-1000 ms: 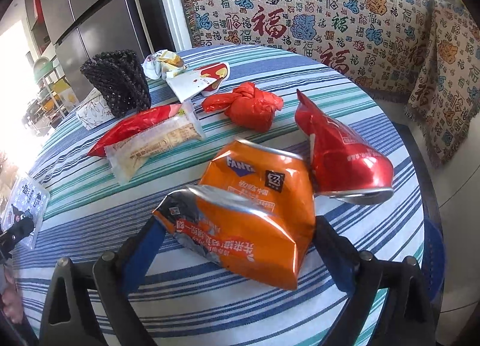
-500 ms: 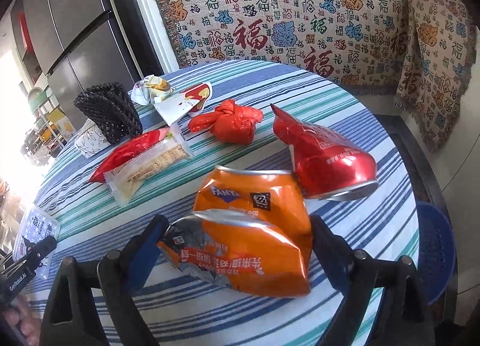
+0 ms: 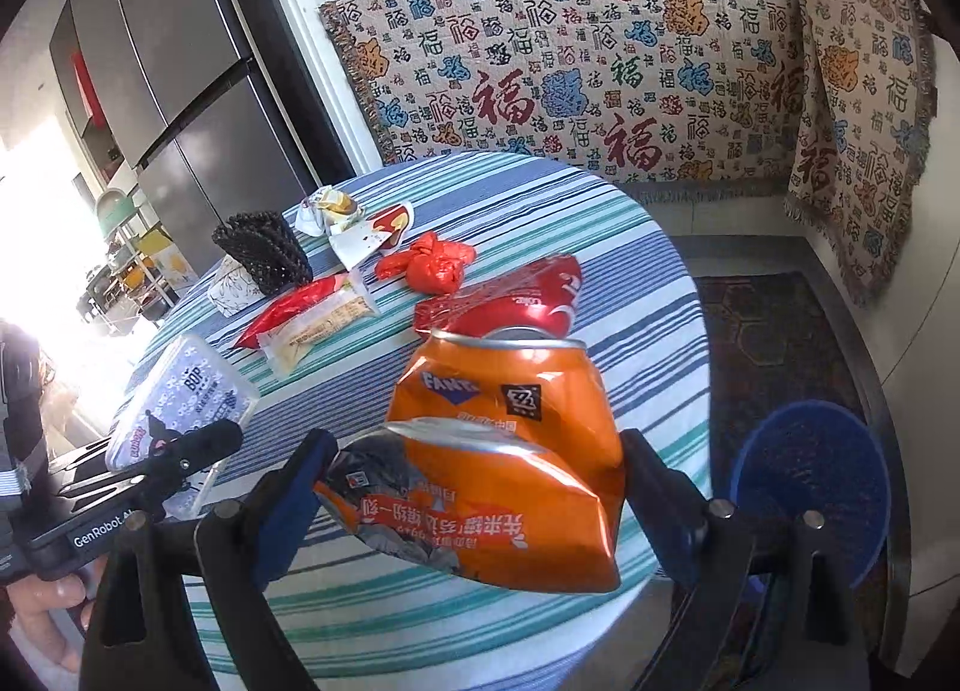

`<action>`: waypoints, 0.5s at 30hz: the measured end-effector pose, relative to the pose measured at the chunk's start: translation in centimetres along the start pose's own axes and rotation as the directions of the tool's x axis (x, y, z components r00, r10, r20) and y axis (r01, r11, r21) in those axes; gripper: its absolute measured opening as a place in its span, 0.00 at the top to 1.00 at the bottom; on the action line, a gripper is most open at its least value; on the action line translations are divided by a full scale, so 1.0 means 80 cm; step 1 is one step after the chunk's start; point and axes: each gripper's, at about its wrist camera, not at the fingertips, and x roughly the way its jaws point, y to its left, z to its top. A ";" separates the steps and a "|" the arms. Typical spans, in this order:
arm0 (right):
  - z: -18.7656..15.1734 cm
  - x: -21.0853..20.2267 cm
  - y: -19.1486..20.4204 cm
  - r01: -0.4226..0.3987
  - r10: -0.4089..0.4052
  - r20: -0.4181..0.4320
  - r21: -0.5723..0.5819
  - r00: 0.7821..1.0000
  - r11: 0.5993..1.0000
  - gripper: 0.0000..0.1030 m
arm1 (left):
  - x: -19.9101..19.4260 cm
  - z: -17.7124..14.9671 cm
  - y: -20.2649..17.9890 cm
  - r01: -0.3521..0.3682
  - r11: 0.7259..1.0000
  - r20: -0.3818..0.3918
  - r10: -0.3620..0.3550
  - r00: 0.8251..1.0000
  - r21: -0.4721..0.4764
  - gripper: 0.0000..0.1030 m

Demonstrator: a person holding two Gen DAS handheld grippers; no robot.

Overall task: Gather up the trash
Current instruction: 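Carry the Fanta can over the blue wastebasket and open the right tool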

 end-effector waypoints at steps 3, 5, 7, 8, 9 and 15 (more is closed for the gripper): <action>0.003 -0.021 -0.026 0.008 -0.009 0.012 0.022 1.000 1.000 0.08 | 0.007 0.013 -0.037 0.058 0.997 -0.010 -0.058 0.998 0.044 0.69; 0.006 -0.038 -0.049 0.029 -0.030 0.024 0.031 0.999 0.999 0.08 | 0.010 0.019 -0.062 0.094 0.993 -0.019 -0.093 0.995 0.073 0.69; 0.008 -0.052 -0.074 0.050 -0.051 0.030 0.043 0.998 0.998 0.08 | 0.016 0.027 -0.089 0.140 0.985 -0.035 -0.137 0.990 0.105 0.69; 0.010 -0.060 -0.089 0.064 -0.065 0.030 0.051 0.997 0.997 0.08 | 0.021 0.031 -0.102 0.157 0.981 -0.044 -0.152 0.987 0.117 0.69; 0.012 -0.066 -0.102 0.074 -0.075 0.029 0.059 0.997 0.996 0.08 | 0.025 0.035 -0.113 0.154 0.981 -0.050 -0.149 0.988 0.117 0.69; 0.028 -0.100 -0.194 0.174 -0.175 0.011 0.049 0.985 0.984 0.08 | 0.063 0.062 -0.191 0.262 0.944 -0.105 -0.245 0.964 0.203 0.69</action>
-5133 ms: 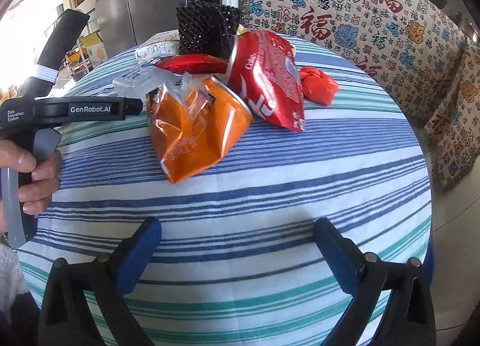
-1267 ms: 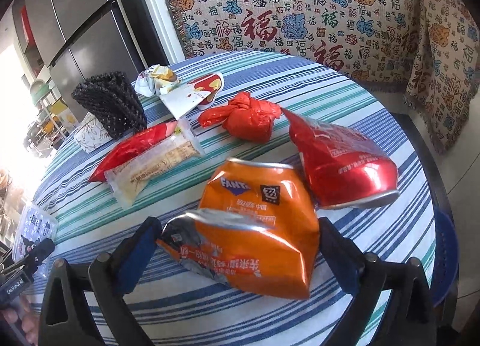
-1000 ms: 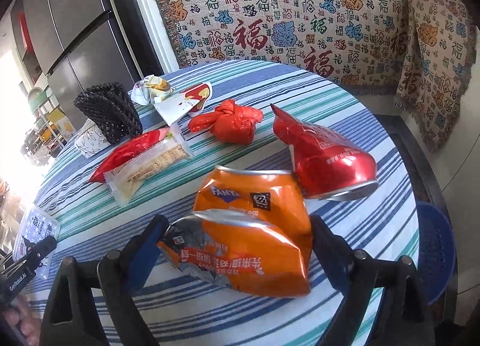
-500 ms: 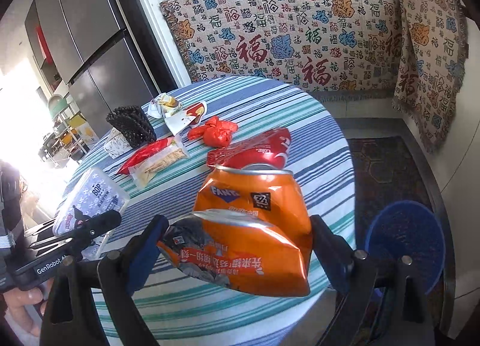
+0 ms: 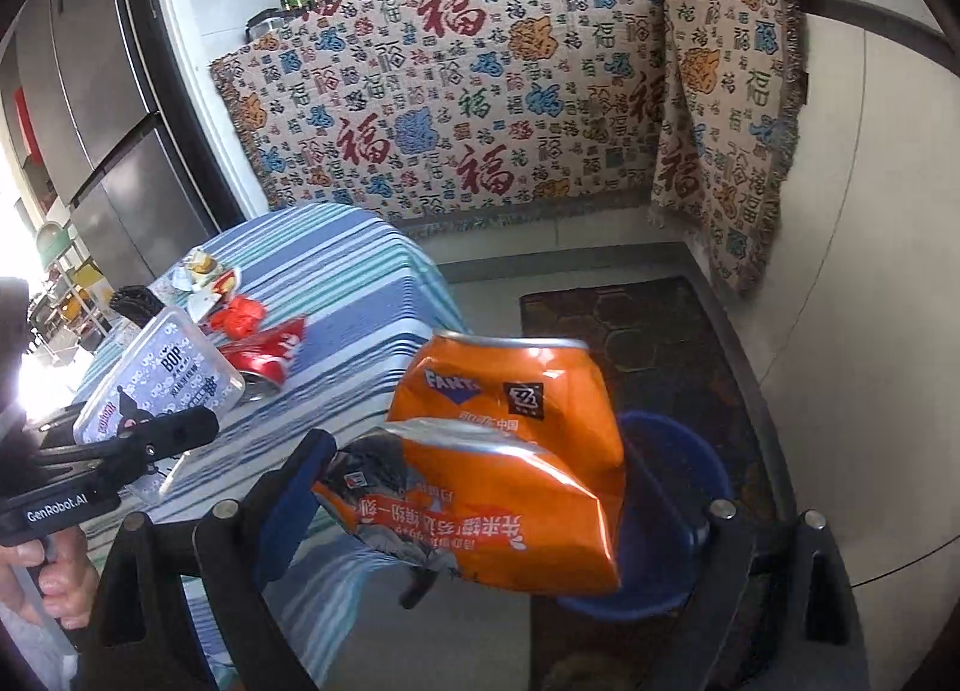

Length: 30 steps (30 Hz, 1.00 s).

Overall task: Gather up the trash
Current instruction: 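Carry the Fanta can over the blue wastebasket and open the right tool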

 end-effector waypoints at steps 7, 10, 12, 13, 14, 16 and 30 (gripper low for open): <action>0.005 0.021 -0.085 0.061 -0.061 -0.062 -0.008 0.996 0.998 0.07 | 0.082 0.040 -0.076 0.076 0.996 -0.048 -0.073 0.996 0.055 0.69; 0.008 0.035 -0.112 0.077 -0.078 -0.073 -0.020 0.994 0.997 0.07 | 0.111 0.051 -0.101 0.094 0.993 -0.067 -0.089 0.994 0.071 0.69; 0.009 0.040 -0.118 0.082 -0.084 -0.075 -0.025 0.994 0.996 0.07 | 0.128 0.057 -0.115 0.092 0.993 -0.077 -0.087 0.993 0.070 0.69; 0.010 0.048 -0.130 0.088 -0.091 -0.079 -0.037 0.993 0.995 0.07 | 0.136 0.059 -0.120 0.099 0.992 -0.084 -0.093 0.992 0.073 0.69; 0.010 0.048 -0.130 0.088 -0.091 -0.079 -0.037 0.993 0.995 0.07 | 0.143 0.062 -0.123 0.103 0.992 -0.091 -0.096 0.991 0.076 0.69; 0.011 0.055 -0.142 0.088 -0.091 -0.086 -0.042 0.992 0.995 0.07 | 0.158 0.066 -0.131 0.106 0.991 -0.102 -0.097 0.990 0.086 0.69; -0.006 0.079 -0.186 0.113 -0.115 -0.085 -0.038 0.990 0.993 0.04 | 0.197 0.086 -0.152 0.115 0.988 -0.099 -0.105 0.990 0.104 0.30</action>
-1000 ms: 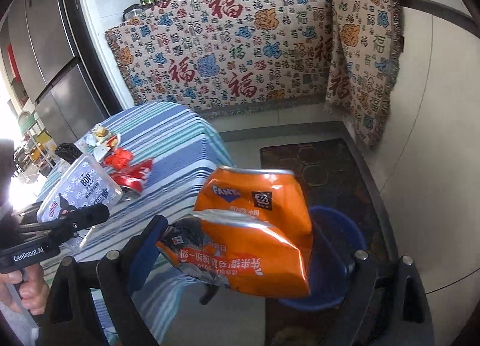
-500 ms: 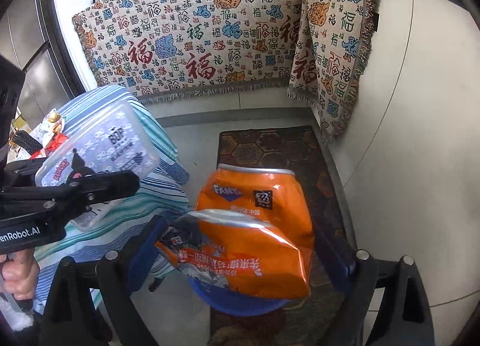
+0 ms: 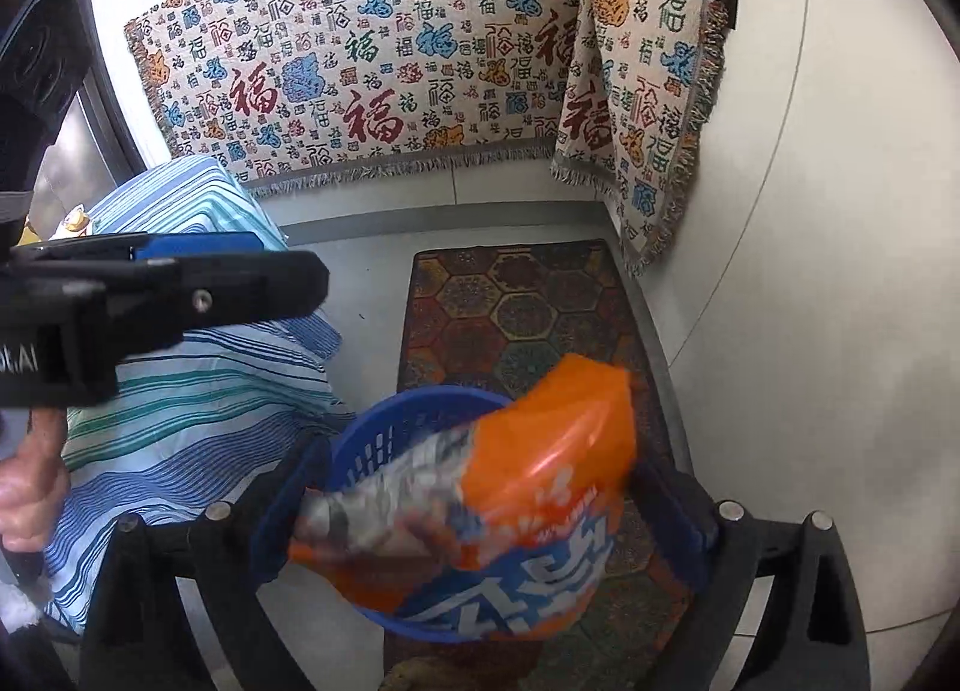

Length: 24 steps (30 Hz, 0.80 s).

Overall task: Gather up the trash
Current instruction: 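Carry the Fanta can over the blue wastebasket and open the right tool, then move the right tool back toward the red Coke can on the table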

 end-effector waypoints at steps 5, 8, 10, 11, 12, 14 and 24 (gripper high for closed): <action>-0.005 -0.008 -0.008 -0.007 0.007 0.019 0.029 1.000 1.000 0.04 | -0.015 -0.006 0.007 -0.015 1.000 0.028 0.015 0.999 0.001 0.29; -0.003 -0.008 -0.005 -0.011 0.011 0.015 0.030 1.000 0.999 0.04 | -0.023 -0.012 0.014 -0.031 0.999 0.034 0.031 0.999 -0.009 0.28; -0.003 -0.008 -0.004 -0.011 0.011 0.016 0.029 1.000 1.000 0.03 | -0.027 -0.014 0.020 -0.041 0.999 0.034 0.042 0.999 -0.021 0.28; -0.001 -0.008 -0.001 -0.014 0.014 0.020 0.025 1.000 1.000 0.03 | -0.029 -0.016 0.024 -0.046 0.999 0.032 0.046 0.998 -0.028 0.28; -0.001 -0.008 -0.001 -0.014 0.014 0.020 0.025 1.000 1.000 0.03 | -0.030 -0.017 0.027 -0.050 0.998 0.031 0.051 0.998 -0.035 0.27; 0.002 -0.008 0.004 -0.019 0.018 0.022 0.019 1.000 1.000 0.03 | -0.032 -0.018 0.034 -0.057 0.997 0.030 0.059 0.998 -0.050 0.28; 0.009 -0.018 0.030 -0.025 0.026 0.052 -0.012 0.998 1.000 0.03 | -0.086 -0.053 0.040 -0.074 0.992 0.056 0.080 0.995 -0.100 0.27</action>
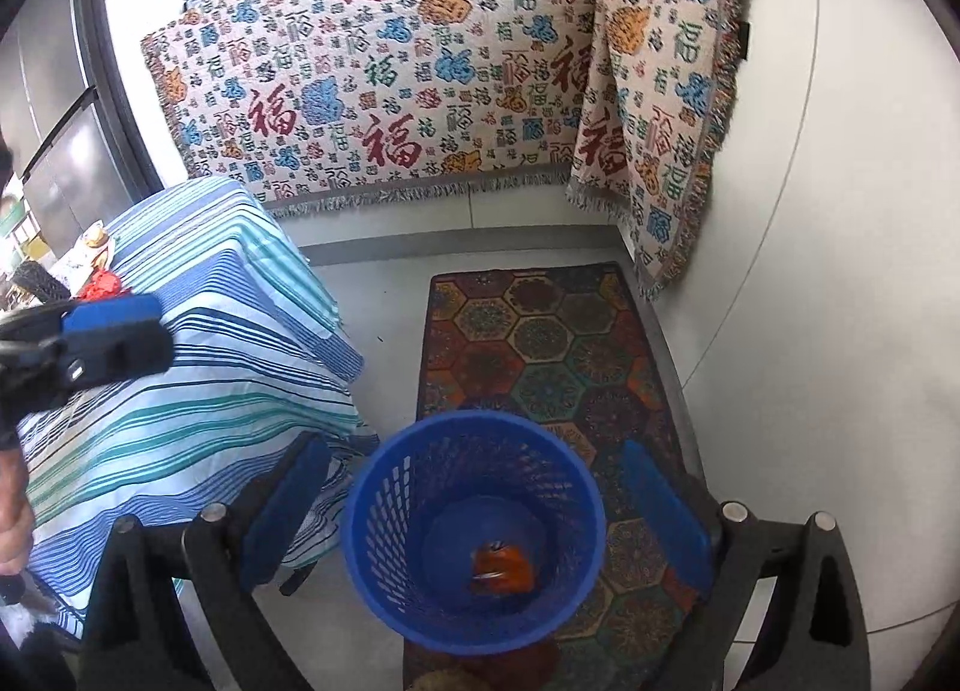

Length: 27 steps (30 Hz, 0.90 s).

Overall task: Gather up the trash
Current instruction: 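Move the right tool back toward the red Coke can on the table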

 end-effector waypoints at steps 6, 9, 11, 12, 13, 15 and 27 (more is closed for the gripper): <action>0.004 -0.018 0.048 -0.003 0.006 0.037 -0.061 0.999 0.998 0.03 | -0.063 -0.047 0.028 -0.065 0.997 0.008 0.065 0.998 -0.028 0.24; 0.006 -0.030 0.084 -0.030 0.036 0.063 -0.094 0.997 0.995 0.03 | -0.096 -0.070 0.054 -0.121 0.992 0.012 0.121 0.993 -0.044 0.22; 0.007 -0.038 0.110 -0.052 0.062 0.079 -0.120 0.995 0.991 0.03 | -0.116 -0.084 0.077 -0.165 0.985 0.013 0.166 0.986 -0.054 0.21; 0.007 -0.041 0.126 -0.065 0.077 0.085 -0.133 0.993 0.989 0.03 | -0.125 -0.091 0.090 -0.192 0.980 0.015 0.193 0.981 -0.060 0.21; 0.007 -0.043 0.137 -0.076 0.089 0.088 -0.142 0.992 0.987 0.03 | -0.136 -0.100 0.105 -0.220 0.973 0.018 0.222 0.975 -0.069 0.20; 0.005 -0.048 0.167 -0.109 0.125 0.093 -0.161 0.988 0.981 0.03 | -0.154 -0.117 0.139 -0.264 0.958 0.018 0.267 0.963 -0.109 0.17; -0.026 -0.024 0.337 -0.254 0.264 -0.001 -0.270 0.965 0.929 0.03 | -0.205 -0.174 0.315 -0.330 0.911 -0.036 0.332 0.943 -0.245 0.13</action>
